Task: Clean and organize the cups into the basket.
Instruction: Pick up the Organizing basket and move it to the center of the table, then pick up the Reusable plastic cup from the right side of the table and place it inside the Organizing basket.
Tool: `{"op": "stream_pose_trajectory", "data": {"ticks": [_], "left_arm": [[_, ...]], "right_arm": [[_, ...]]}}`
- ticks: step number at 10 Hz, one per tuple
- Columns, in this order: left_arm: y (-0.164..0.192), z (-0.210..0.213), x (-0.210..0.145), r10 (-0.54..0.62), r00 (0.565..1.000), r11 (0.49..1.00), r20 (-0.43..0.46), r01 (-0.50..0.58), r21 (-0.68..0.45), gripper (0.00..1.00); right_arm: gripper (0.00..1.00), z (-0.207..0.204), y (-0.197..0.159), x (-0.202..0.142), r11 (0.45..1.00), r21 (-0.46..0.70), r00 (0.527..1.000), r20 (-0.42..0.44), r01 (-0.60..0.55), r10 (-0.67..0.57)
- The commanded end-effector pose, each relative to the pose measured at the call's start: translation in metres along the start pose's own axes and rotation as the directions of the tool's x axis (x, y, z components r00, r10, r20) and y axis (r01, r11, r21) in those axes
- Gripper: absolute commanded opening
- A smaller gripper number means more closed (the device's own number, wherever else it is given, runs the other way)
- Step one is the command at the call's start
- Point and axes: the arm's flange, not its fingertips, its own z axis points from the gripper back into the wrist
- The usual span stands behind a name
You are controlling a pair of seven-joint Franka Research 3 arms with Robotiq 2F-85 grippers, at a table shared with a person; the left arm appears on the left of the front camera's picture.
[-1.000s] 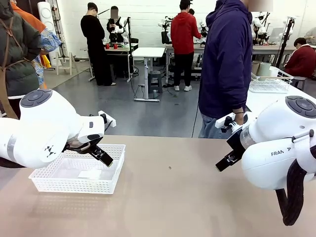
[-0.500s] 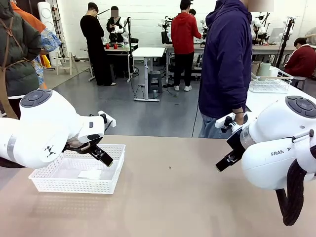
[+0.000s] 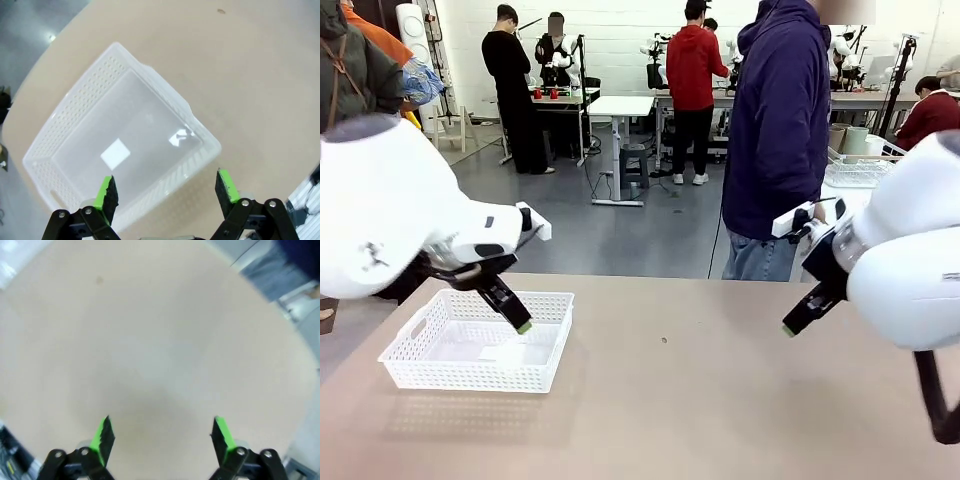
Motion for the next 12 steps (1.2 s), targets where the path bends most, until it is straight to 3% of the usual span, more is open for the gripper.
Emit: {"op": "stream_pose_trajectory", "data": {"ticks": [1,3,4,5,7,8,9,10,11,12], "left_arm": [[-0.03,0.038,-0.082,-0.049,0.999,0.999,0.008,0.049,0.02,1.0],[-0.037,0.05,-0.099,-0.066,0.997,0.998,0.04,0.065,0.027,1.0],[-0.007,0.052,-0.011,-0.031,1.0,0.999,-0.002,0.031,0.012,1.0],[-0.007,0.052,-0.011,-0.031,1.0,0.999,-0.002,0.031,0.012,1.0],[-0.007,0.052,-0.011,-0.031,1.0,0.999,-0.002,0.031,0.012,1.0],[-0.009,0.062,-0.015,-0.041,0.999,0.999,-0.006,0.041,0.013,1.0],[0.011,0.067,-0.019,0.17,0.968,0.948,0.185,-0.109,-0.3,1.0],[0.033,0.079,-0.031,0.386,0.88,0.796,0.276,-0.166,-0.582,1.0],[0.056,0.093,-0.048,0.575,0.761,0.647,0.3,-0.198,-0.736,1.0],[0.072,0.097,-0.062,0.657,0.7,0.576,0.279,-0.229,-0.785,1.0]], "right_arm": [[1.0,0.053,0.063,-0.147,0.991,-0.066,0.99,-0.084,-0.118,0.112],[1.0,0.068,0.083,-0.172,0.976,-0.147,0.987,-0.052,-0.159,0.153],[1.0,0.06,0.081,-0.166,0.924,-0.355,0.988,-0.095,-0.146,0.12],[1.0,0.096,0.031,-0.025,0.988,-0.095,0.99,-0.091,-0.12,0.111],[1.0,0.096,0.031,-0.025,0.988,-0.095,0.99,-0.091,-0.12,0.111],[1.0,0.12,0.04,-0.032,0.974,-0.175,0.987,-0.095,-0.141,0.126],[1.0,0.118,0.01,-0.039,0.999,0.032,0.999,0.036,0.014,-0.015],[1.0,0.115,-0.012,-0.056,0.934,0.338,0.976,0.136,0.118,-0.172],[1.0,0.113,-0.036,-0.078,0.798,0.583,0.937,0.17,0.154,-0.305],[1.0,0.11,-0.054,-0.097,0.689,0.707,0.905,0.172,0.162,-0.39]]}}
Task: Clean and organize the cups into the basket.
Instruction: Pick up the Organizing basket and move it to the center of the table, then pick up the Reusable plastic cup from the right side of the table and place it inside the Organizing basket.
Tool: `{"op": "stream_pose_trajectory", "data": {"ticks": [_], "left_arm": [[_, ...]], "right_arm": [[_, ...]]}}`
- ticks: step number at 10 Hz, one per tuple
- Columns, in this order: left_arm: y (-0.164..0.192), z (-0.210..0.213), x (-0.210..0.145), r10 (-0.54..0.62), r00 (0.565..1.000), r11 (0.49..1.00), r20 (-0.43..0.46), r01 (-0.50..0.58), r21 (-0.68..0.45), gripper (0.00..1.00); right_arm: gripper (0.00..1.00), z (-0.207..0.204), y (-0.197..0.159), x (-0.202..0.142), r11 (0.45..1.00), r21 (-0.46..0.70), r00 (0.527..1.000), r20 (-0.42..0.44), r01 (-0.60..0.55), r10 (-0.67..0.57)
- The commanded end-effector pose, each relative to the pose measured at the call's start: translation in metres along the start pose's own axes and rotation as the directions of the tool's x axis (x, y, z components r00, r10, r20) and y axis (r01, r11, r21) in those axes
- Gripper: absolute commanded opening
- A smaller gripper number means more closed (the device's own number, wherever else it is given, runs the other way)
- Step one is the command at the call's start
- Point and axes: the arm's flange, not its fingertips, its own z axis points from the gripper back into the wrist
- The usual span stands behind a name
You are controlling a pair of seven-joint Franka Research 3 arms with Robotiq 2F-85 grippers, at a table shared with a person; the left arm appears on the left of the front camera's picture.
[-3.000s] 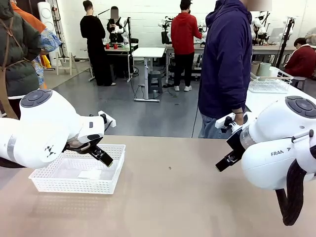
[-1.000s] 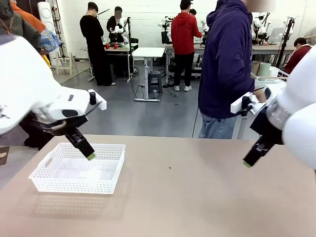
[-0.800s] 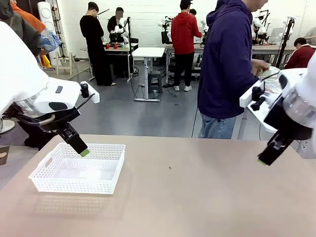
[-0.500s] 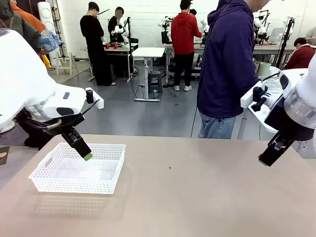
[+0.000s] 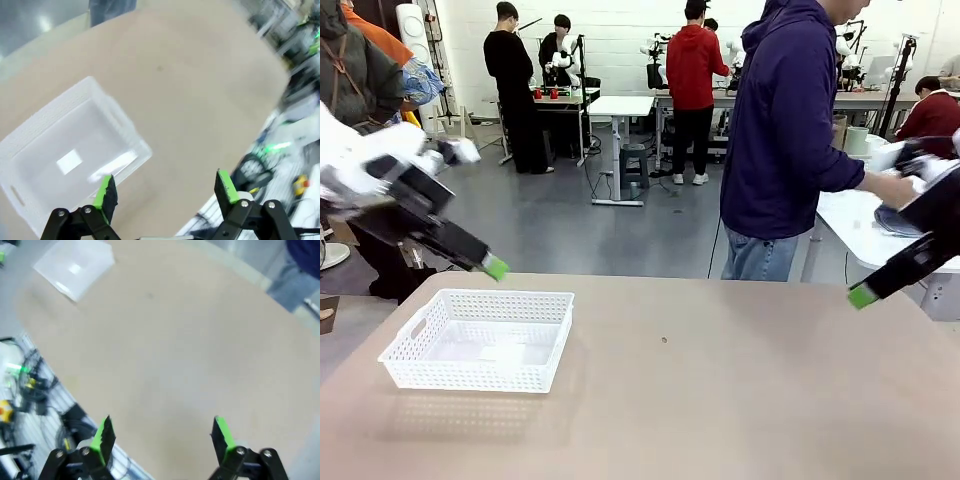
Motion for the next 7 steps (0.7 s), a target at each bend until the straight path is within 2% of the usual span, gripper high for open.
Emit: {"op": "stream_pose_trajectory", "data": {"ticks": [1,2,3,4,5,7], "left_arm": [[0.027,0.024,-0.018,0.385,0.894,0.874,0.231,-0.272,-0.402,1.0],[0.046,0.034,-0.027,0.442,0.871,0.852,0.216,-0.332,-0.405,1.0],[0.066,0.047,-0.037,0.47,0.864,0.851,0.18,-0.388,-0.354,1.0],[0.086,0.064,-0.053,0.529,0.83,0.818,0.18,-0.441,-0.37,1.0],[0.1,0.079,-0.066,0.56,0.812,0.796,0.167,-0.47,-0.381,1.0],[0.118,0.118,-0.092,0.593,0.775,0.78,0.22,-0.484,-0.397,1.0]], "right_arm": [[1.0,-0.001,-0.031,-0.053,0.818,0.544,0.943,0.132,0.19,-0.306],[1.0,0.003,-0.048,-0.067,0.757,0.62,0.923,0.135,0.206,-0.361],[1.0,0.005,-0.065,-0.081,0.7,0.68,0.906,0.124,0.219,-0.404],[1.0,0.008,-0.085,-0.098,0.632,0.741,0.885,0.114,0.227,-0.452],[1.0,0.01,-0.102,-0.112,0.589,0.773,0.861,0.116,0.235,-0.495],[1.0,0.013,-0.132,-0.146,0.569,0.764,0.825,0.087,0.304,-0.558]]}}
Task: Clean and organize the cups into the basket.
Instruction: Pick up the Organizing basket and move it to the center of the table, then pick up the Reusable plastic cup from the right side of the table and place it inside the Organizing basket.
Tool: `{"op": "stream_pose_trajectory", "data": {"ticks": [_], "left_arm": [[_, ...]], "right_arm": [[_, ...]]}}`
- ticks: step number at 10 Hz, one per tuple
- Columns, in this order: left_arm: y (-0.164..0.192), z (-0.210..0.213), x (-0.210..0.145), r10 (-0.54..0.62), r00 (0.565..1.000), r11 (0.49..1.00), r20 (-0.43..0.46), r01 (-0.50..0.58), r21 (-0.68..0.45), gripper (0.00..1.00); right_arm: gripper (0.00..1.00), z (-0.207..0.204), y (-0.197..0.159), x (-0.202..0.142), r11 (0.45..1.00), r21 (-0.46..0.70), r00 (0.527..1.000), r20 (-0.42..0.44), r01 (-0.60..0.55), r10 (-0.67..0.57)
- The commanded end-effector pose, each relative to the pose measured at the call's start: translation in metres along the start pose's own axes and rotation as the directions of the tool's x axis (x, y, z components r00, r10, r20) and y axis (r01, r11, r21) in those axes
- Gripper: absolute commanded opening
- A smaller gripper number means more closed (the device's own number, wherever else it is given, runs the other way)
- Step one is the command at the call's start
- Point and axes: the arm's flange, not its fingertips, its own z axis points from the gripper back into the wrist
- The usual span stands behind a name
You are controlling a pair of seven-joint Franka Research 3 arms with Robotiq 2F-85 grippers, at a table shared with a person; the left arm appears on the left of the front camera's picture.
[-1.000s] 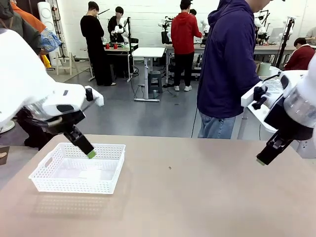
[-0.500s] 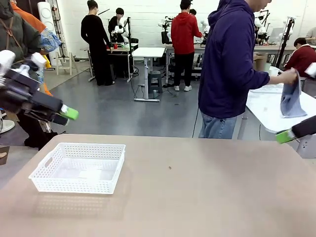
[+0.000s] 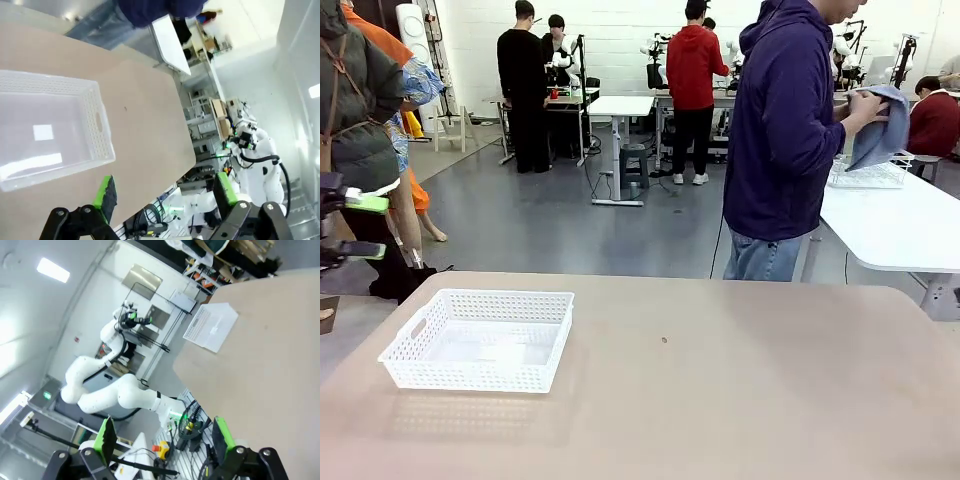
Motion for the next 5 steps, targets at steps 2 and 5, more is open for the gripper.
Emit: {"op": "stream_pose_trajectory", "data": {"ticks": [2,5], "left_arm": [[-0.001,0.055,-0.006,-0.018,0.995,1.0,0.102,0.019,-0.006,1.0],[0.017,0.096,-0.019,0.038,0.986,0.998,0.161,-0.046,0.045,1.0]], "right_arm": [[1.0,0.047,-0.038,-0.02,0.981,-0.122,0.984,0.108,0.154,-0.141],[1.0,0.093,-0.043,-0.047,0.965,-0.148,0.949,0.263,0.218,-0.174]]}}
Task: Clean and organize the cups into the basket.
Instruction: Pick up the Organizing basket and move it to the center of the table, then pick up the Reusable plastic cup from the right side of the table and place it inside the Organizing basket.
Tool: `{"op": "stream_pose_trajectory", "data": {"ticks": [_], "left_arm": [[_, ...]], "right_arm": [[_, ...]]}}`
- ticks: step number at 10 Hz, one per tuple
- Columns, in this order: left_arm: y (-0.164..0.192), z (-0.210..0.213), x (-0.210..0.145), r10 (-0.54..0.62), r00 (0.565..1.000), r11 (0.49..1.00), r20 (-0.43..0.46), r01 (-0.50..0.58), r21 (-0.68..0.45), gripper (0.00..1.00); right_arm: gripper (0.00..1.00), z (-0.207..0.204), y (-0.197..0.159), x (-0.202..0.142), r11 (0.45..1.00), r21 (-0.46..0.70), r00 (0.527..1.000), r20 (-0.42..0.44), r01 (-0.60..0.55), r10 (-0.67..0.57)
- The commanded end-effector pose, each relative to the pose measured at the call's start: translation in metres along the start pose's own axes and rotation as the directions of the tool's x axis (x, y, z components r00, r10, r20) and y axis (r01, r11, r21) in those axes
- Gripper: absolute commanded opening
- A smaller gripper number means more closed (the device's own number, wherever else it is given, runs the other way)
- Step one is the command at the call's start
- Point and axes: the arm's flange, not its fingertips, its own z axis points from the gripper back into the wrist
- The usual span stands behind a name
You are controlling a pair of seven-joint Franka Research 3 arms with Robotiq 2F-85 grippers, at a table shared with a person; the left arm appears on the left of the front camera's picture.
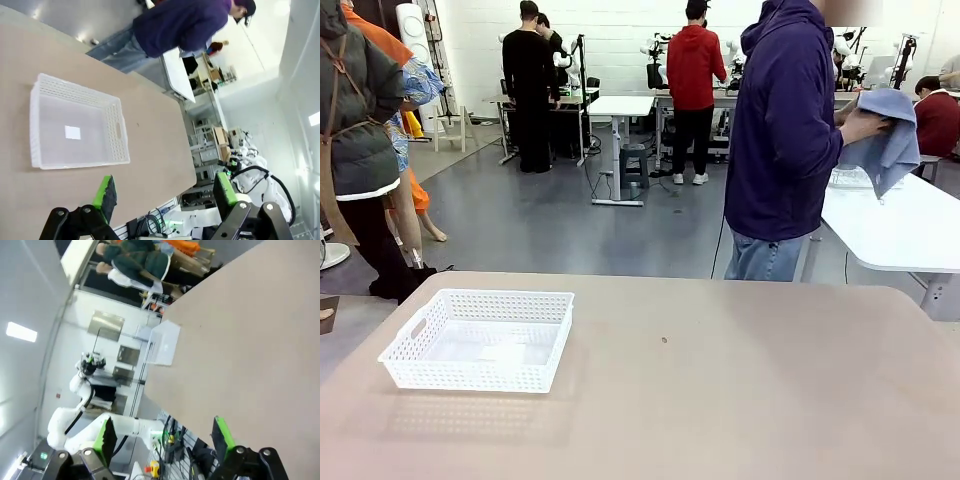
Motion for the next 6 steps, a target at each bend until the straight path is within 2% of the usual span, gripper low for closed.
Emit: {"op": "stream_pose_trajectory", "data": {"ticks": [1,3,5,6], "left_arm": [[0.016,0.006,-0.003,0.026,1.0,0.999,-0.004,-0.026,0.045,1.0],[0.032,0.007,-0.005,0.081,0.996,0.993,-0.035,-0.078,0.088,1.0],[0.033,0.006,-0.004,0.092,0.996,0.991,-0.011,-0.09,0.101,1.0],[0.035,0.007,-0.005,0.101,0.995,0.992,-0.008,-0.1,0.073,1.0]], "right_arm": [[1.0,0.018,0.014,-0.004,1.0,0.019,0.992,0.122,-0.018,0.016],[1.0,0.029,0.024,-0.007,0.999,0.021,0.986,0.167,-0.034,0.03],[1.0,0.023,0.032,-0.003,0.999,-0.005,0.986,0.162,-0.05,0.05],[1.0,0.039,0.02,-0.008,1.0,0.009,0.986,0.165,-0.012,0.011]]}}
